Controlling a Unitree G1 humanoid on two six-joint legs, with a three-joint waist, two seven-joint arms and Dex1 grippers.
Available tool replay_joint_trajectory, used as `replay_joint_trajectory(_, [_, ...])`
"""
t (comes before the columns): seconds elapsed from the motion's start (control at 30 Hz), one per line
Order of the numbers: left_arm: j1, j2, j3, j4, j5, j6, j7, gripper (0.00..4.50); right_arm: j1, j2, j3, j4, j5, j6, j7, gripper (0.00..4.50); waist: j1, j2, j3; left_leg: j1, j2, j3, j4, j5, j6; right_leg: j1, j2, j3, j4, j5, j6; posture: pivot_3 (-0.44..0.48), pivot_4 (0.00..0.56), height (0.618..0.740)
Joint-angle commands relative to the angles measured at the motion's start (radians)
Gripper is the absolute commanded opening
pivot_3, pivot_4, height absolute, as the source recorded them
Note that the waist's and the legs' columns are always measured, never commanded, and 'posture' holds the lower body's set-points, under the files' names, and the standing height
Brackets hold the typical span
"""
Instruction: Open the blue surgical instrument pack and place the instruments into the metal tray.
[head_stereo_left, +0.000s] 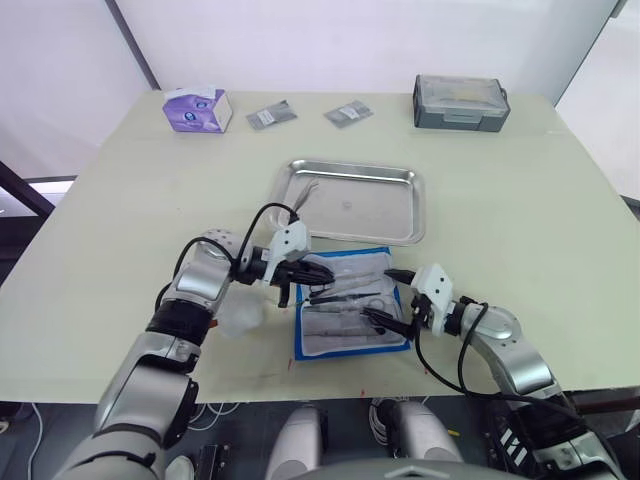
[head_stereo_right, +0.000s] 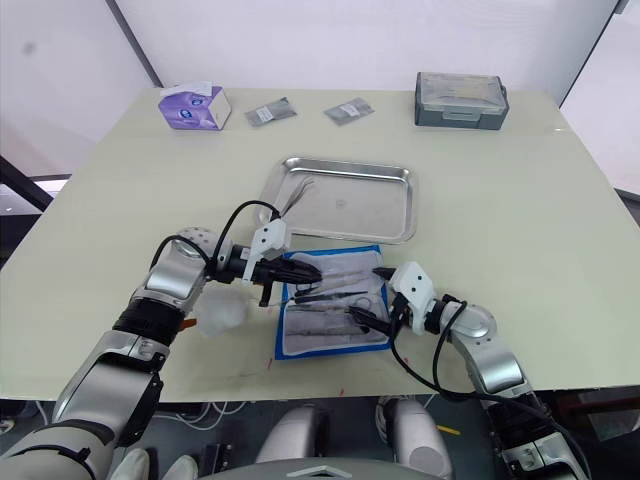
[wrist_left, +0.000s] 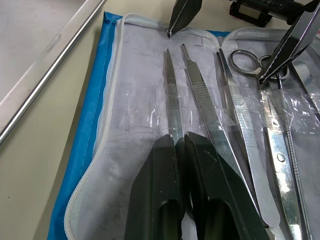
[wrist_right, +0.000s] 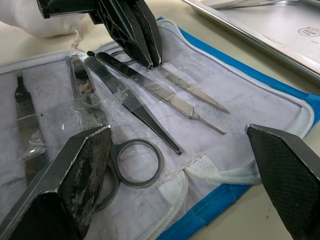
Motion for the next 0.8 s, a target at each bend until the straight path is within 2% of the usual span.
replay_joint_trajectory(0.03, [-0.005, 0.011, -0.018, -0.009, 0.028, 0.029, 0.006, 0.04, 0.043, -0.002, 0.04, 0.104, -0.042, 0.064, -0.02, 4.5, 0.0, 0.0, 0.0, 0.0, 0.0, 0.0, 0.0, 0.0, 0.0, 0.0, 0.0, 0.0, 0.0, 0.0, 0.0, 0.0, 0.15, 0.738])
replay_joint_trajectory(0.13, [-0.033, 0.024, -0.016, -0.062, 0.021, 0.065, -0.004, 0.04, 0.039, 0.0, 0.041, 0.108, -0.043, 0.063, -0.02, 4.5, 0.0, 0.0, 0.0, 0.0, 0.0, 0.0, 0.0, 0.0, 0.0, 0.0, 0.0, 0.0, 0.0, 0.0, 0.0, 0.0, 0.15, 0.738])
replay_joint_trajectory(0.23, [-0.052, 0.034, -0.016, -0.129, -0.002, 0.202, -0.012, 0.04, 0.032, 0.004, 0.042, 0.114, -0.044, 0.061, -0.021, 4.5, 0.0, 0.0, 0.0, 0.0, 0.0, 0.0, 0.0, 0.0, 0.0, 0.0, 0.0, 0.0, 0.0, 0.0, 0.0, 0.0, 0.15, 0.738])
replay_joint_trajectory(0.53, [-0.102, 0.084, -0.042, -0.194, 0.017, 0.337, -0.024, 0.04, 0.029, 0.012, 0.046, 0.118, -0.047, 0.06, -0.023, 4.5, -0.003, 0.0, 0.001, 0.0, 0.001, 0.0, 0.0, 0.0, 0.0, 0.0, 0.002, 0.0, 0.0, 0.0, 0.0, 0.0, 0.15, 0.738])
replay_joint_trajectory(0.8, [-0.113, 0.125, -0.064, -0.23, 0.01, 0.368, -0.06, 0.04, 0.036, 0.012, 0.043, 0.116, -0.047, 0.059, -0.024, 4.5, -0.002, 0.0, 0.001, 0.0, 0.002, 0.0, 0.0, 0.0, 0.0, 0.0, 0.002, 0.0, 0.0, 0.0, 0.0, 0.0, 0.15, 0.738])
